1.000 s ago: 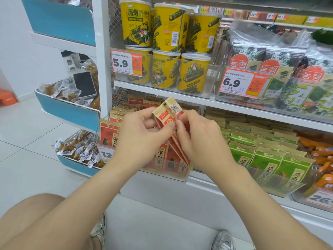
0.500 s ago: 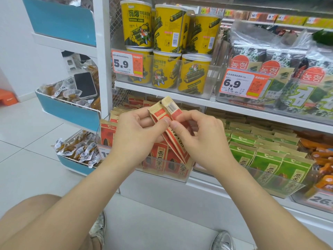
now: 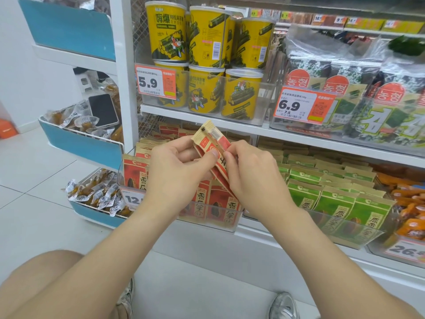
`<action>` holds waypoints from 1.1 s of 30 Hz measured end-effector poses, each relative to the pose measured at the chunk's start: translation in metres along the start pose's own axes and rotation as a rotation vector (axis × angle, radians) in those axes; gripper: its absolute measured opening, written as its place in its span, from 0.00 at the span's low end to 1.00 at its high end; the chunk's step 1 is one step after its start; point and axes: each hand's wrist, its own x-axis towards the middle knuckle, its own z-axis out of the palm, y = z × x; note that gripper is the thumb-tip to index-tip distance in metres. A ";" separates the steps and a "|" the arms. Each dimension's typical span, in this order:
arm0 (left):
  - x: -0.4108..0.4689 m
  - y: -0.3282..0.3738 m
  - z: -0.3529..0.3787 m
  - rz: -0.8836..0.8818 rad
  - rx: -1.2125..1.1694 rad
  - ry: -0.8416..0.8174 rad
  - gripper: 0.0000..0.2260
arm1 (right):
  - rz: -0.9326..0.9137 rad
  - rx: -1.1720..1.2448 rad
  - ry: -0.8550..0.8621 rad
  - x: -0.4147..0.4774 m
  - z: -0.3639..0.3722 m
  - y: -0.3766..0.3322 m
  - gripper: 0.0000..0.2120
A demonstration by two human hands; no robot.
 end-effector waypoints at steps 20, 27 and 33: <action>0.007 -0.004 -0.013 -0.040 -0.106 -0.112 0.26 | -0.067 0.168 -0.164 -0.005 -0.008 0.017 0.25; 0.012 -0.002 -0.026 -0.047 -0.030 -0.222 0.17 | -0.028 0.283 -0.239 -0.002 -0.020 0.018 0.20; 0.015 -0.004 -0.029 -0.021 -0.051 -0.042 0.13 | 0.219 0.405 -0.084 0.002 -0.025 0.018 0.26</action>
